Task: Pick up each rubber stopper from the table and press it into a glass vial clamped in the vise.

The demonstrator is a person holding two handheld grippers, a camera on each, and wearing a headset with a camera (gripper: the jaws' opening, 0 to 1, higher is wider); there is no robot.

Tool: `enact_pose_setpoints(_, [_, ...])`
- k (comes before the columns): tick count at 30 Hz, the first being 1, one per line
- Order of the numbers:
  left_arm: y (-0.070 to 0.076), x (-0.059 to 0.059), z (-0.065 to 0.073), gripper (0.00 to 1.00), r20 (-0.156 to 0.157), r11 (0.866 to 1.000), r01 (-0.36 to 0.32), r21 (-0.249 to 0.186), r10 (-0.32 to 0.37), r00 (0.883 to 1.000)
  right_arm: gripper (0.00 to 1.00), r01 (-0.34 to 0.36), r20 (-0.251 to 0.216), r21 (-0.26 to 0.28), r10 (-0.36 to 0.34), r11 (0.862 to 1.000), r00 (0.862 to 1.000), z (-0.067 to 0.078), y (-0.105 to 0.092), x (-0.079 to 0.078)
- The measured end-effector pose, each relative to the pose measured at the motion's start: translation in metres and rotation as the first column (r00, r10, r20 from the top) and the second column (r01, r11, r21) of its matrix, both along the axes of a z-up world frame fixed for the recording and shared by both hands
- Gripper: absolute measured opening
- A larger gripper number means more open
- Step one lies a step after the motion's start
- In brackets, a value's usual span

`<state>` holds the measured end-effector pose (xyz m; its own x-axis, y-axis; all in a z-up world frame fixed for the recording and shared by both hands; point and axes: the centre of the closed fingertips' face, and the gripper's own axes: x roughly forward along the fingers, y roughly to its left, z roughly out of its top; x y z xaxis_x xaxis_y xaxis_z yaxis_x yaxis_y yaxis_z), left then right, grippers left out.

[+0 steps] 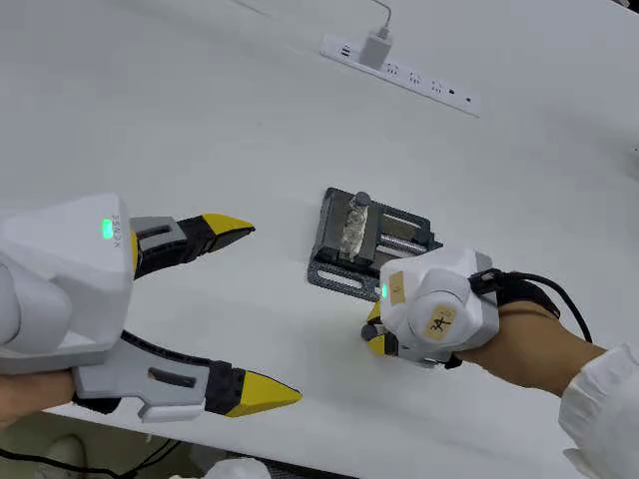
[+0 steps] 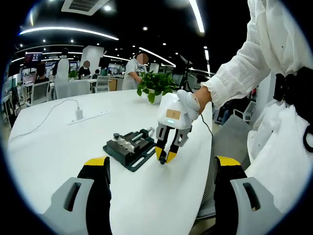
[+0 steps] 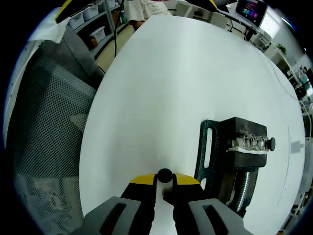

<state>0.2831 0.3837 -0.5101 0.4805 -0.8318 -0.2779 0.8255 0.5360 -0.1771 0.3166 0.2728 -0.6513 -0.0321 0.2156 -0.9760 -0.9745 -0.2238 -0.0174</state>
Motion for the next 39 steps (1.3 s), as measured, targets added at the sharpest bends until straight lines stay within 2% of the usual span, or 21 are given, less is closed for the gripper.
enact_pose_setpoints(7, [-0.001,0.000,0.000,0.86,0.000,1.000,0.003,0.002,-0.003,1.000,0.08,0.018,-0.011,0.011,-0.017,1.000,1.000,0.001,0.000,0.001])
enact_pose_setpoints(11, [-0.001,0.000,0.001,0.85,0.003,1.000,0.005,0.004,-0.005,1.000,0.08,0.070,-0.027,0.055,-0.069,0.996,0.997,0.011,0.004,0.003])
enact_pose_setpoints(12, [-0.001,0.000,0.002,0.84,0.004,1.000,0.007,0.004,-0.007,1.000,0.08,0.117,-0.056,0.090,-0.112,0.989,0.992,0.016,0.008,0.002])
enact_pose_setpoints(15, [-0.002,0.001,0.004,0.83,0.009,1.000,0.010,0.004,-0.010,1.000,0.08,0.199,-0.115,0.166,-0.181,0.966,0.977,0.033,0.017,0.003])
enact_pose_setpoints(19, [-0.004,0.002,0.007,0.80,0.017,1.000,0.020,0.007,-0.020,1.000,0.08,0.315,-0.218,0.270,-0.261,0.910,0.940,0.063,0.030,0.003])
enact_pose_setpoints(22, [-0.006,0.005,0.013,0.78,0.030,1.000,0.029,0.007,-0.029,0.999,0.08,0.397,-0.321,0.358,-0.288,0.845,0.902,0.094,0.042,0.001])
enact_pose_setpoints(23, [-0.007,0.005,0.015,0.76,0.033,0.999,0.032,0.008,-0.032,0.999,0.08,0.413,-0.342,0.376,-0.290,0.829,0.894,0.102,0.044,0.000])
enact_pose_setpoints(24, [-0.008,0.006,0.018,0.75,0.044,0.999,0.038,0.009,-0.038,0.998,0.08,0.436,-0.375,0.404,-0.289,0.804,0.881,0.113,0.048,-0.002])
enact_pose_setpoints(26, [-0.010,0.008,0.023,0.72,0.050,0.999,0.042,0.008,-0.043,0.998,0.08,0.461,-0.422,0.438,-0.276,0.772,0.864,0.129,0.053,-0.006])
enact_pose_setpoints(27, [-0.011,0.010,0.027,0.70,0.056,0.999,0.044,0.006,-0.044,0.997,0.08,0.479,-0.451,0.461,-0.267,0.747,0.852,0.140,0.056,-0.008])
enact_pose_setpoints(28, [-0.012,0.011,0.031,0.67,0.063,0.999,0.047,-0.001,-0.047,0.997,0.08,0.490,-0.471,0.474,-0.259,0.732,0.843,0.148,0.058,-0.010])
enact_pose_setpoints(29, [-0.014,0.012,0.037,0.64,0.078,0.998,0.055,-0.011,-0.054,0.996,0.08,0.507,-0.505,0.492,-0.243,0.707,0.828,0.159,0.062,-0.014])
enact_pose_setpoints(31, [-0.016,0.014,0.043,0.58,0.089,0.998,0.060,-0.009,-0.059,0.994,0.08,0.531,-0.542,0.515,-0.224,0.672,0.810,0.169,0.064,-0.016])
enact_pose_setpoints(32, [-0.017,0.014,0.047,0.55,0.100,0.998,0.070,-0.004,-0.069,0.993,0.07,0.544,-0.563,0.528,-0.211,0.652,0.799,0.178,0.066,-0.019])
enact_pose_setpoints(34, [-0.019,0.015,0.054,0.47,0.128,0.996,0.084,0.004,-0.084,0.988,0.07,0.563,-0.587,0.545,-0.197,0.621,0.785,0.192,0.069,-0.021])
enact_pose_setpoints(36, [-0.020,0.016,0.059,0.42,0.129,0.996,0.091,-0.001,-0.090,0.987,0.07,0.570,-0.599,0.559,-0.182,0.602,0.780,0.201,0.070,-0.023])
enact_pose_setpoints(37, [-0.021,0.016,0.063,0.38,0.133,0.995,0.098,-0.010,-0.096,0.986,0.07,0.578,-0.614,0.564,-0.170,0.589,0.771,0.208,0.071,-0.026])
enact_pose_setpoints(39, [-0.022,0.017,0.071,0.33,0.144,0.994,0.104,-0.025,-0.100,0.985,0.07,0.579,-0.618,0.577,-0.155,0.577,0.770,0.217,0.071,-0.028])
